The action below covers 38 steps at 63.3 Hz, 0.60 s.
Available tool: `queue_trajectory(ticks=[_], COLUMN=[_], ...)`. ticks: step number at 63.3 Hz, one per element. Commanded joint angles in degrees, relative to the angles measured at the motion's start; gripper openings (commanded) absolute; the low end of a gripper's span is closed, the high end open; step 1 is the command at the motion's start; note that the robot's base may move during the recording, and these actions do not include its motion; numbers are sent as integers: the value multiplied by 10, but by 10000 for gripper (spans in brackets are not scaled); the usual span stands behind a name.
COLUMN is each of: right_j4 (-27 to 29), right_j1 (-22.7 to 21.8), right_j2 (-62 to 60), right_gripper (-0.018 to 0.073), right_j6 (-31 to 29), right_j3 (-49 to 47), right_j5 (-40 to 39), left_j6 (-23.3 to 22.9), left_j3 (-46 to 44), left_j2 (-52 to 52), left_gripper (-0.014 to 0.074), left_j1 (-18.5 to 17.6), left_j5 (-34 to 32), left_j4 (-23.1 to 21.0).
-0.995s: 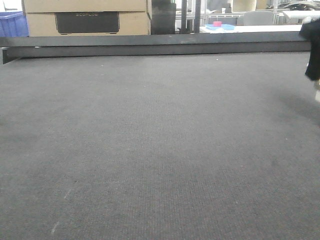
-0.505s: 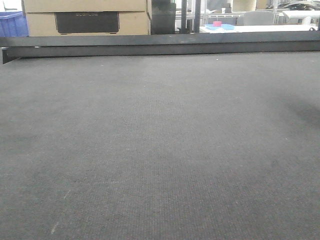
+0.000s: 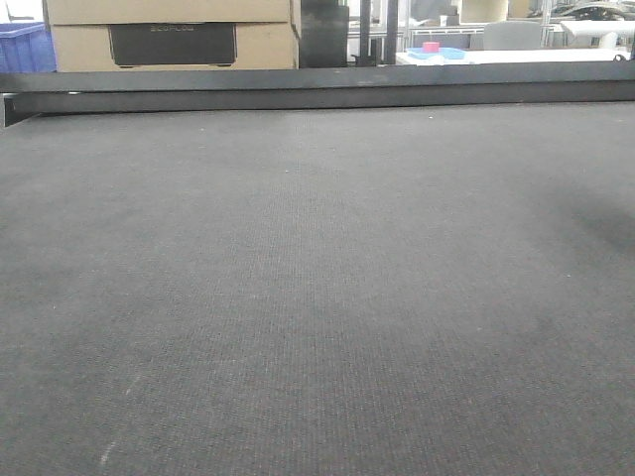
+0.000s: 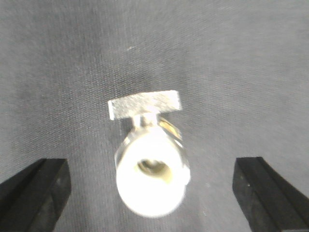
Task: Place valve from conveyor to right shelf box
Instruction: 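Close the left gripper around the white cap of the other valve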
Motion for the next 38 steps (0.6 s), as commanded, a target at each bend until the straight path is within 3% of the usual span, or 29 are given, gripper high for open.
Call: queue_trajectory(ticks=[1, 32, 38], right_j4=[1, 1, 1], right_j1=[-2, -2, -2], right_j2=[-11, -11, -11], right_gripper=[-154, -154, -154], right_j6=[-4, -4, -4], right_j3=[-1, -1, -1], right_j5=[-20, -25, -26], left_j6=[3, 3, 1], left_j3=[-5, -5, -5], left_j2=[12, 53, 53], left_gripper=[578, 578, 536], left_j1=[4, 4, 4], left_j5=[-8, -21, -21], left_j4=[-8, -19, -20])
